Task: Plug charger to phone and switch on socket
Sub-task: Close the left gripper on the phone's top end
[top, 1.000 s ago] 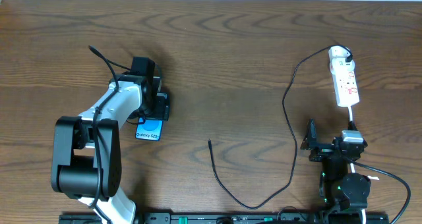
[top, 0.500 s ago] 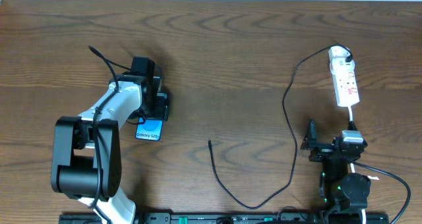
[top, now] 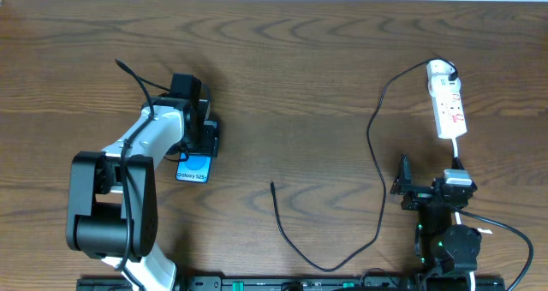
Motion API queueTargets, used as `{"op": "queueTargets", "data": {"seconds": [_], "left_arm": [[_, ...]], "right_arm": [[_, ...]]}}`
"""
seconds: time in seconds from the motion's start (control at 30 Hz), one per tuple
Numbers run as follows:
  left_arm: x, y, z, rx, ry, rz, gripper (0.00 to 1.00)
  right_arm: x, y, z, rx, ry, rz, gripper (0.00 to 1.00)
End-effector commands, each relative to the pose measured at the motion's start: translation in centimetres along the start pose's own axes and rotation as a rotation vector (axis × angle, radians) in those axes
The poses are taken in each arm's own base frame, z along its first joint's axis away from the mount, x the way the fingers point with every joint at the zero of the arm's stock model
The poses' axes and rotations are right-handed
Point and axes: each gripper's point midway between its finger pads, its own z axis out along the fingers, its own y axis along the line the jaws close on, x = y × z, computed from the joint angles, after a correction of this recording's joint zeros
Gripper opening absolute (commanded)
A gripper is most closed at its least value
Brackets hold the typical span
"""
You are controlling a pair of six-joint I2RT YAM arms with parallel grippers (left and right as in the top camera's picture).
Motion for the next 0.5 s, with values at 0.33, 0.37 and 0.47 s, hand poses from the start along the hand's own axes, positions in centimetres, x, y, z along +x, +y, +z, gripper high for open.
{"op": "queueTargets", "data": {"seconds": [0.33, 0.37, 0.47], "left_arm": [[2.82, 1.07, 2.15, -0.054, 0.097, 0.009, 0.13], [2.82, 1.07, 2.15, -0.054, 0.097, 0.009, 0.08], [2.82, 1.06, 2.15, -0.054, 0.097, 0.009, 0.08]], "right_arm": [[0.01, -0.01, -0.02, 0.004, -0.003, 0.013, 0.99], [0.01, -0.02, -0.02, 0.004, -0.003, 0.013, 0.99], [0.01, -0.02, -0.02, 0.004, -0.003, 0.013, 0.99]]}}
